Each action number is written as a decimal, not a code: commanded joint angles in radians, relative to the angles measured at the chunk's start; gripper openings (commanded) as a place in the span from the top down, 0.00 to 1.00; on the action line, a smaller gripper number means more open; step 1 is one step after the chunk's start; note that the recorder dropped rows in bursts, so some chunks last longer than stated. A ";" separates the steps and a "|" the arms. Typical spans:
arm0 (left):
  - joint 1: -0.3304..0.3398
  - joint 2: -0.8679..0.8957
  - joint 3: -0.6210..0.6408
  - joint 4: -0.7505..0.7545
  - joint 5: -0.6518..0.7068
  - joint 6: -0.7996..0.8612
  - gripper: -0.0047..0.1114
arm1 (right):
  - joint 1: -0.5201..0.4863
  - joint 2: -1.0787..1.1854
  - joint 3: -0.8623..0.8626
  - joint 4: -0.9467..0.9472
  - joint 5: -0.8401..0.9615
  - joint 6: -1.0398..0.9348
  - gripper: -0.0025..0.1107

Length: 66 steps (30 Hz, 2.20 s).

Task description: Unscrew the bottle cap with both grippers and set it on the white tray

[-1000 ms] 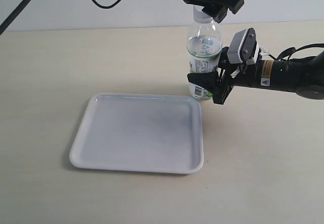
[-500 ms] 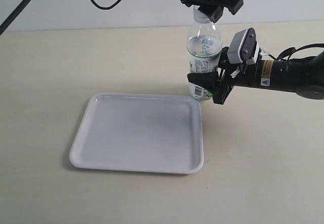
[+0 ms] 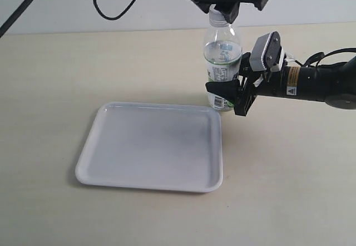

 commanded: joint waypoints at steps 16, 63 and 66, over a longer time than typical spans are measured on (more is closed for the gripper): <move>-0.007 -0.003 -0.010 -0.034 0.030 -0.915 0.96 | 0.002 -0.013 -0.002 0.020 -0.053 0.000 0.98; 0.009 -0.240 0.565 -0.030 -0.096 -0.045 0.96 | 0.002 -0.013 -0.002 0.107 0.026 0.045 0.98; 0.006 -0.256 0.734 -0.022 -0.254 -0.048 0.96 | 0.002 -0.013 -0.002 0.107 0.026 0.048 0.98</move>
